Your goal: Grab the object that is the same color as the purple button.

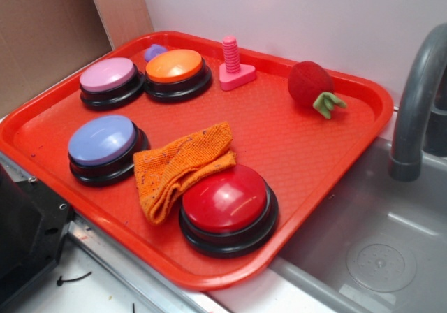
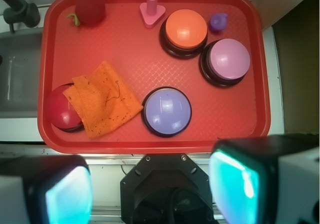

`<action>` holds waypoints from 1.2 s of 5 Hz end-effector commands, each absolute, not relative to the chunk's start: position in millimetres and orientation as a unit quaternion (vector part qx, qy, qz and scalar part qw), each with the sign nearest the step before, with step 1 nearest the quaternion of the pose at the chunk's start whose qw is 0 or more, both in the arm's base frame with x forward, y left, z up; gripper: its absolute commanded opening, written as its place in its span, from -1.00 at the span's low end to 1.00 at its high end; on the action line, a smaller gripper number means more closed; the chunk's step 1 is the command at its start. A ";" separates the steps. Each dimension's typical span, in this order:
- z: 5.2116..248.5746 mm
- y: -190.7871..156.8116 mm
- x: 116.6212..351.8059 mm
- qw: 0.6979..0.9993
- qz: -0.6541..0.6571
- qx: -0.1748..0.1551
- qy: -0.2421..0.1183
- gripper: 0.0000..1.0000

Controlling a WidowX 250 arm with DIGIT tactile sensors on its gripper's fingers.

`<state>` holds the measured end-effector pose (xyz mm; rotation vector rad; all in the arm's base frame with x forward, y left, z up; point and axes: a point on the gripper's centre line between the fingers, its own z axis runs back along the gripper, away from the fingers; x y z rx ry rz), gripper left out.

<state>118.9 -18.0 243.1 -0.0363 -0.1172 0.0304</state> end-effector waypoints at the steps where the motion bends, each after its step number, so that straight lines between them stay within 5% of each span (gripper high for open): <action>1: 243.1 -18.0 118.9 0.998 0.015 -0.018 -0.059 1.00; 6: 152.9 104.8 258.6 0.942 0.286 0.069 -0.161 1.00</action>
